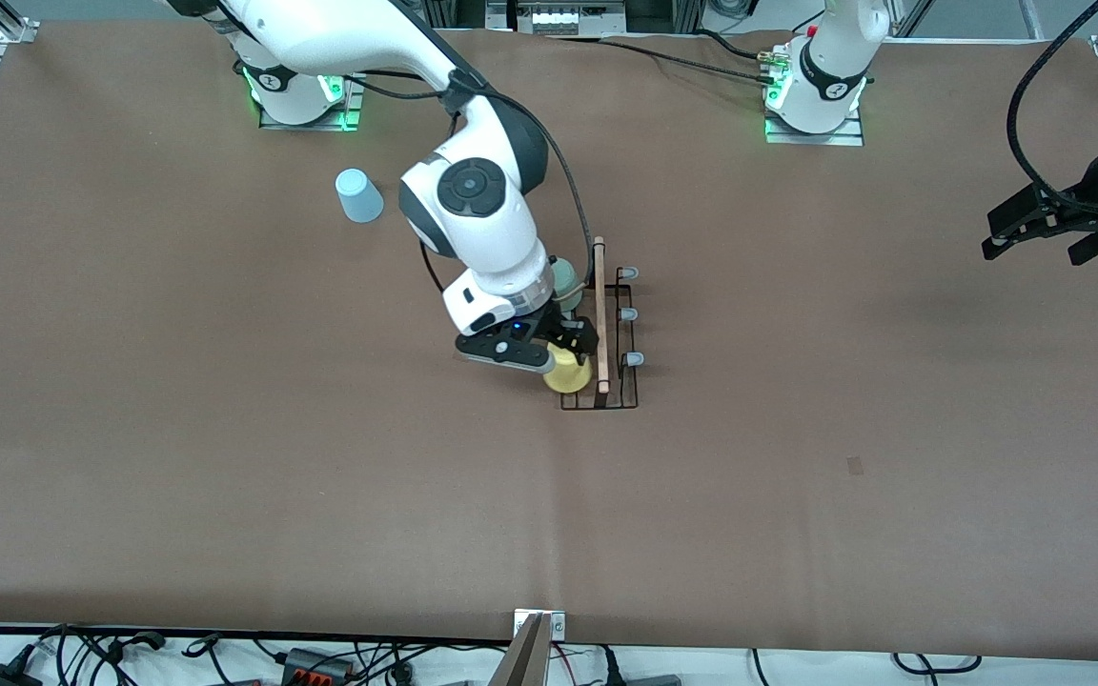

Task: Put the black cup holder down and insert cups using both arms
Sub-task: 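Lower the yellow cup onto a rack peg and open the right gripper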

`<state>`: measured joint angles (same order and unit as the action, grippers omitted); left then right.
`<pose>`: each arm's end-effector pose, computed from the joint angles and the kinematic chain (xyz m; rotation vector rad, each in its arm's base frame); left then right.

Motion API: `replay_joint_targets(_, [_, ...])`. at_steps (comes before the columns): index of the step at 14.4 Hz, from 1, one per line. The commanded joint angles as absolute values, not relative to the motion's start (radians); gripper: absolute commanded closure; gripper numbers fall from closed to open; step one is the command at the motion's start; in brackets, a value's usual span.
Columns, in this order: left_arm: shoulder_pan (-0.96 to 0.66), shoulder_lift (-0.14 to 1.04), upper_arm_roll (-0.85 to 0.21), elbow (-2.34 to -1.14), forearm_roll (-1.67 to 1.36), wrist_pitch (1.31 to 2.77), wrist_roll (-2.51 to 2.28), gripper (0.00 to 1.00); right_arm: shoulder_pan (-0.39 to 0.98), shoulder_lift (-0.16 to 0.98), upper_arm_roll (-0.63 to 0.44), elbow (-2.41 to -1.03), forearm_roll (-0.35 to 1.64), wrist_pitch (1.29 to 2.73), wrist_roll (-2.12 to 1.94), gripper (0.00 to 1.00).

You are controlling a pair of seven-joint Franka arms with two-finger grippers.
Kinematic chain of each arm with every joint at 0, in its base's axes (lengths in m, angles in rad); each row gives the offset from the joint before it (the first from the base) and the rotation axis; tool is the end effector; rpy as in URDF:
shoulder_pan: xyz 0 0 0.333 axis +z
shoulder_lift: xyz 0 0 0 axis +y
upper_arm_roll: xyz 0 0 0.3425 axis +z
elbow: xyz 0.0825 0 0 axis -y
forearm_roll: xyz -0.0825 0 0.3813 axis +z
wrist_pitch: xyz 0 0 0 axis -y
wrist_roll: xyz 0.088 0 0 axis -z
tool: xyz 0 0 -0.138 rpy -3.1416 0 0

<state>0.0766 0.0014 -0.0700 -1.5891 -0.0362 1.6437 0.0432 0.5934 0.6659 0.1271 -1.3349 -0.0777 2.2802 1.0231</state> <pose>0.5611 -0.0010 0.6173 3.1051 -0.0542 0.0840 0.6036 0.4941 0.3618 -2.8748 0.4324 -0.2588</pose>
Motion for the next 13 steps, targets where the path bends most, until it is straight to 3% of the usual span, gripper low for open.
replay_joint_targets(1, [0.080,0.011,-0.072,-1.562,-0.032,1.621,0.058,0.00,0.479,0.493,0.143,-1.435,-0.072,2.122,0.927,0.00])
replay_joint_targets(5, [0.080,0.011,-0.072,-1.562,-0.032,1.621,0.060,0.00,0.231,0.275,0.178,-1.616,-0.068,2.040,0.672,0.00])
replay_joint_targets(13, [0.081,0.011,-0.072,-1.562,-0.032,1.621,0.058,0.00,-0.162,0.072,0.181,-1.625,-0.061,1.815,0.300,0.00])
